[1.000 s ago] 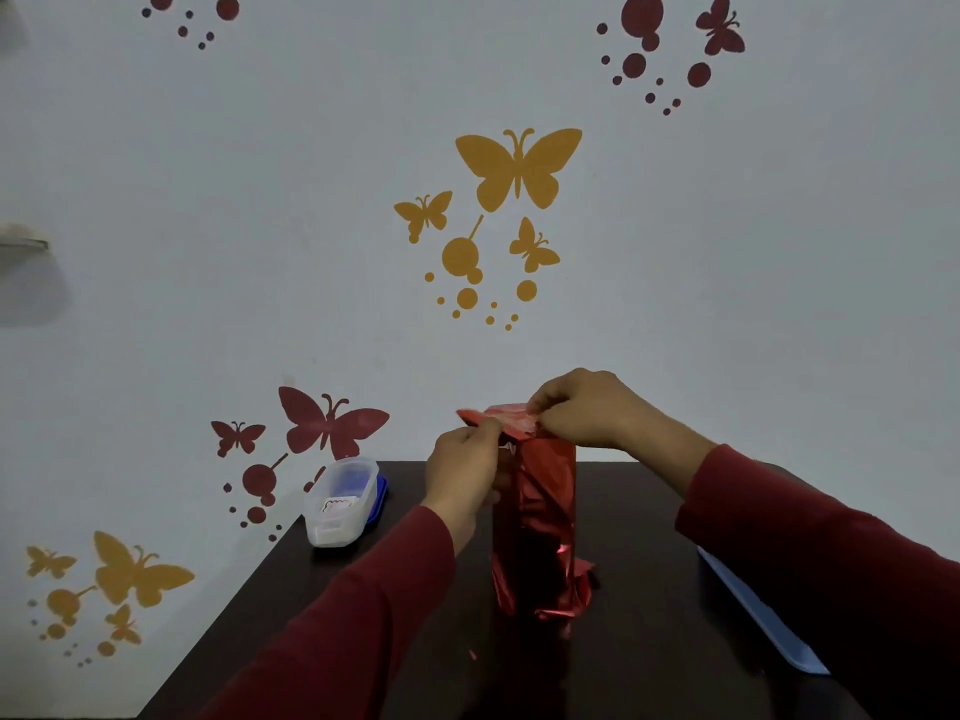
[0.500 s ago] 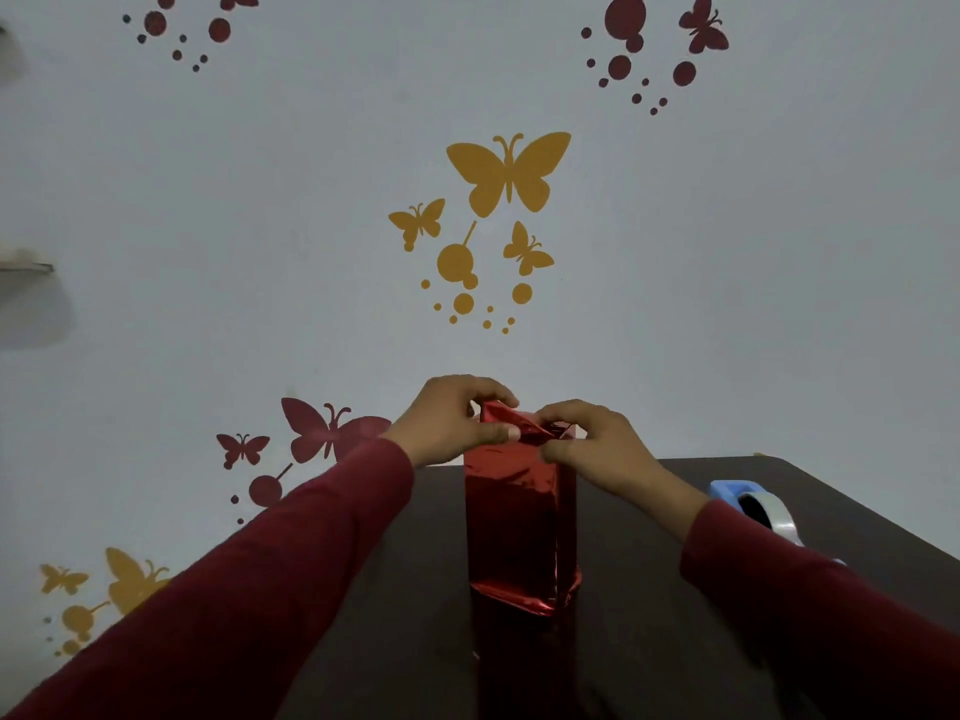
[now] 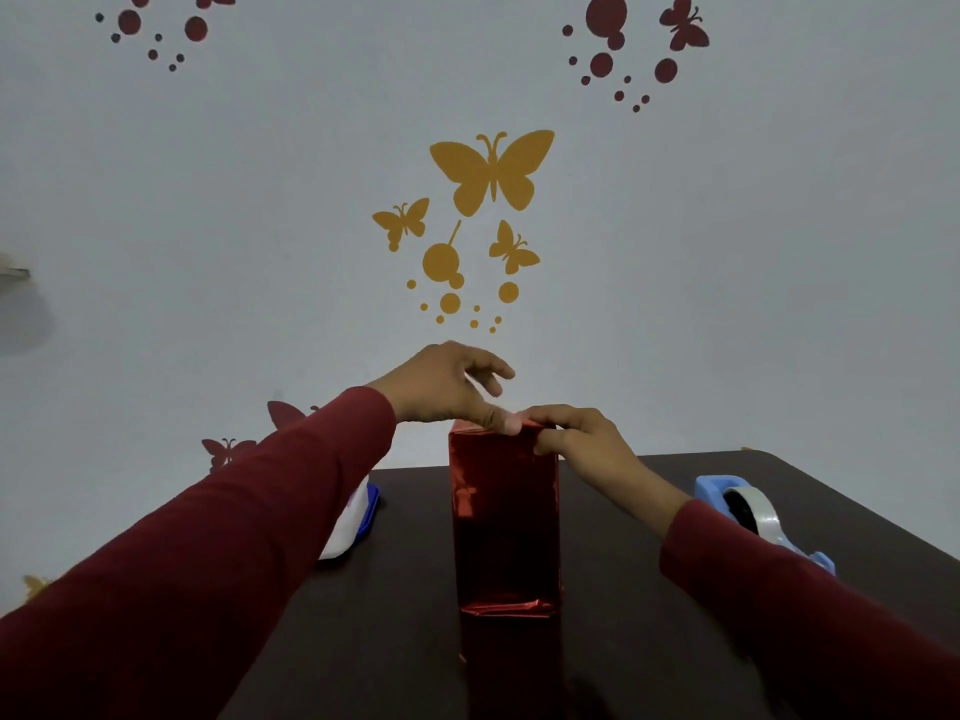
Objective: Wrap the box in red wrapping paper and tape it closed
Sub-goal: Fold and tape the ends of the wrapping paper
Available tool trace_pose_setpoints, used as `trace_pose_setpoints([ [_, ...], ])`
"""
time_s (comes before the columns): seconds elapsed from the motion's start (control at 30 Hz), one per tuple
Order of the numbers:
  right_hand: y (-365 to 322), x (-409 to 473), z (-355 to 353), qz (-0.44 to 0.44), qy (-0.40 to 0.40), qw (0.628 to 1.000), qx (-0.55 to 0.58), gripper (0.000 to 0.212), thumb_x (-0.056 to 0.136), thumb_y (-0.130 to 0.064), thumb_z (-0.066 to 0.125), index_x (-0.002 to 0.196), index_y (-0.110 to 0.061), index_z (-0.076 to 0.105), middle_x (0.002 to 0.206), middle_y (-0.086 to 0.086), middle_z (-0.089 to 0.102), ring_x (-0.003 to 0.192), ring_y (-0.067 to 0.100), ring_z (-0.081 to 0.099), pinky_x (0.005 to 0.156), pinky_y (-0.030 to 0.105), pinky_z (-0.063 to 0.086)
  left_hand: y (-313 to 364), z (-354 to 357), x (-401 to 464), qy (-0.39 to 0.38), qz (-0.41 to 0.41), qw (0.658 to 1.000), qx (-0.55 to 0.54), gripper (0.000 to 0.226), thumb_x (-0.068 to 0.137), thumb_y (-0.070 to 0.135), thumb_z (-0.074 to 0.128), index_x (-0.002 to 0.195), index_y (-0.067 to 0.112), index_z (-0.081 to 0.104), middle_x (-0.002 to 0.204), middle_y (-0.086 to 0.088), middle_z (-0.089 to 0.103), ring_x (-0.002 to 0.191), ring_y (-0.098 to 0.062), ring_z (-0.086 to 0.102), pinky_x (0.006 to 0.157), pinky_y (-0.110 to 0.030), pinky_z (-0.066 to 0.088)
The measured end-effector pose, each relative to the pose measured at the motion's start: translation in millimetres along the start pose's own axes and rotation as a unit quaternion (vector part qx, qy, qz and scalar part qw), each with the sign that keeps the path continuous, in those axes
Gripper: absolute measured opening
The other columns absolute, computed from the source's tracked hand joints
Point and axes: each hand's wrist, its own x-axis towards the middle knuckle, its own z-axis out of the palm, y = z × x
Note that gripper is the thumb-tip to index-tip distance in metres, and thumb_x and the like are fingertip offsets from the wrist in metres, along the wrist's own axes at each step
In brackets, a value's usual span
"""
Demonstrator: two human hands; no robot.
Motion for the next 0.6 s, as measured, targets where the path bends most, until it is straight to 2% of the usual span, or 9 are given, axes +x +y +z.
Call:
trace_pose_setpoints([
  [0.03,-0.2,0.7,0.5,0.002,0.000,1.000,0.002,0.040,0.081,-0.004,0.066,0.108,-0.030,0.081,0.109,-0.011,0.077,0.106,0.007,0.068,0.087,0.019,0.049,0.4,-0.7,-0.6,-0.036,-0.014,0.999,0.018,0.066,0.061,0.055,0.093,0.121,0.034,0.073,0.103,0.018,0.075,0.095,-0.002,0.069,0.092,-0.029,0.055],
  [0.1,-1.1,0.8,1.6,0.007,-0.002,1.000,0.003,0.041,0.081,-0.005,0.066,0.111,-0.028,0.081,0.112,-0.011,0.077,0.106,0.004,0.067,0.080,0.012,0.046,4.5,-1.6,-1.2,-0.065,-0.013,0.998,0.009,0.060,0.063,0.050,0.095,0.117,0.033,0.075,0.101,0.019,0.076,0.095,-0.002,0.070,0.093,-0.030,0.055],
  [0.17,-0.8,0.9,0.7,0.009,-0.004,1.000,0.005,0.042,0.081,-0.006,0.066,0.112,-0.030,0.081,0.112,-0.012,0.076,0.107,0.002,0.066,0.079,0.011,0.045,12.5,-2.4,-1.2,-0.078,-0.004,0.997,0.008,0.059,0.061,0.050,0.096,0.114,0.036,0.076,0.100,0.022,0.075,0.097,-0.001,0.069,0.089,-0.027,0.054],
  [0.23,-0.3,0.4,-1.1,0.011,-0.006,1.000,0.011,0.041,0.081,-0.006,0.065,0.110,-0.031,0.081,0.111,-0.011,0.077,0.106,0.003,0.067,0.081,0.014,0.047,19.3,-0.5,-0.1,-0.092,0.008,0.994,0.056,0.055,0.062,0.049,0.095,0.112,0.037,0.076,0.098,0.023,0.074,0.097,0.001,0.068,0.084,-0.024,0.053],
  [0.3,0.7,0.6,-1.5,0.005,-0.006,1.000,0.008,0.039,0.081,-0.006,0.065,0.105,-0.032,0.082,0.104,-0.008,0.078,0.103,0.009,0.069,0.085,0.020,0.050,20.6,1.0,5.0,-0.071,0.033,0.991,0.111,0.035,0.074,0.037,0.091,0.106,0.031,0.080,0.092,0.017,0.076,0.087,0.000,0.069,0.082,-0.025,0.055],
  [0.4,0.4,0.2,-1.0,0.003,-0.007,1.000,0.001,0.038,0.081,-0.005,0.065,0.102,-0.031,0.082,0.098,-0.005,0.079,0.099,0.013,0.070,0.088,0.024,0.052,21.9,-6.1,11.8,-0.023,0.053,0.992,0.111,0.015,0.088,0.024,0.081,0.102,0.022,0.082,0.086,0.009,0.078,0.078,0.000,0.071,0.081,-0.025,0.058],
  [0.53,-2.5,-2.1,-2.3,0.003,-0.012,1.000,0.011,0.035,0.082,-0.003,0.063,0.099,-0.027,0.082,0.092,-0.002,0.079,0.091,0.010,0.071,0.077,0.017,0.050,28.0,-12.5,11.6,0.052,0.080,0.991,0.093,0.018,0.095,0.024,0.073,0.112,0.022,0.077,0.093,0.007,0.077,0.083,-0.002,0.072,0.082,-0.025,0.058],
  [0.6,-2.5,-2.0,-2.1,0.004,-0.013,1.000,0.013,0.036,0.083,-0.004,0.063,0.101,-0.028,0.082,0.093,-0.004,0.079,0.093,0.010,0.071,0.078,0.017,0.049,29.2,-12.8,9.4,0.055,0.066,0.995,0.049,0.032,0.089,0.041,0.079,0.118,0.028,0.073,0.096,0.013,0.075,0.084,-0.002,0.071,0.081,-0.025,0.056],
])
